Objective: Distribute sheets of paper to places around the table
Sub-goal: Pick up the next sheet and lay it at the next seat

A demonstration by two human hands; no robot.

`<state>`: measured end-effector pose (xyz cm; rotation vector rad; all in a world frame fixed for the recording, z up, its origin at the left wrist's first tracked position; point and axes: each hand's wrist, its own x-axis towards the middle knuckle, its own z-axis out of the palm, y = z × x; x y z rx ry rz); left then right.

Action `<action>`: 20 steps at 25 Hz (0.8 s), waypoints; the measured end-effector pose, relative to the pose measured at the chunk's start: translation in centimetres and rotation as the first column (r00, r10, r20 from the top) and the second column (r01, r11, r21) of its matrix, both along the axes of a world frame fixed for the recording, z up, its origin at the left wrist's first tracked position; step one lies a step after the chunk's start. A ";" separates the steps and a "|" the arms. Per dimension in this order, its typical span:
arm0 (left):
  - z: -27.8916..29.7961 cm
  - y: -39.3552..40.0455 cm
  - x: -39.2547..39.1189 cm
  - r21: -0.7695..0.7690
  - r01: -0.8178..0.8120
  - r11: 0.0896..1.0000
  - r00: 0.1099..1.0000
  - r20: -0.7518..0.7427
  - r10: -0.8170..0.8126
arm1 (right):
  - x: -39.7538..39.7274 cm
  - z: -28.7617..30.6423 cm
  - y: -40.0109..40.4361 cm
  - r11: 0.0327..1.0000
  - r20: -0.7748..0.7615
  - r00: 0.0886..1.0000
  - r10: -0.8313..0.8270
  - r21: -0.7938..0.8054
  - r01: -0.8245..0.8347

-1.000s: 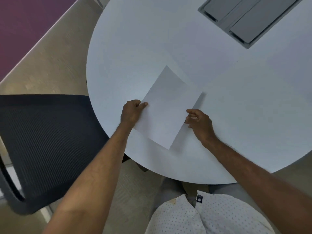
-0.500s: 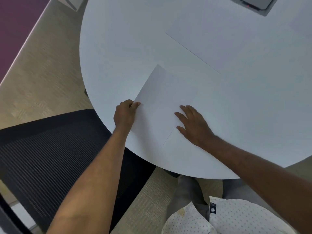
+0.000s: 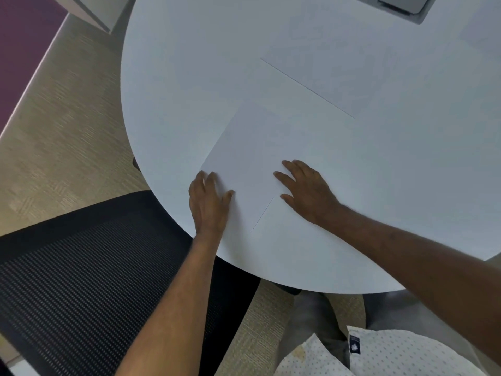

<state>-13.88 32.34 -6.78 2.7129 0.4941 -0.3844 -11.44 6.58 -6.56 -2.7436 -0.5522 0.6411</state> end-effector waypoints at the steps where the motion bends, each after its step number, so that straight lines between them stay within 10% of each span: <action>1: -0.1 0.0 -0.1 -0.011 0.011 1.000 1.000 -0.016 -0.011 | 0.2 0.0 0.1 1.000 -0.001 1.000 0.003 -0.002 -0.003; 20: 0.1 0.5 0.5 -0.075 0.008 0.997 0.997 -0.076 -0.014 | 0.6 -0.1 0.5 0.999 -0.014 0.999 0.039 0.026 -0.038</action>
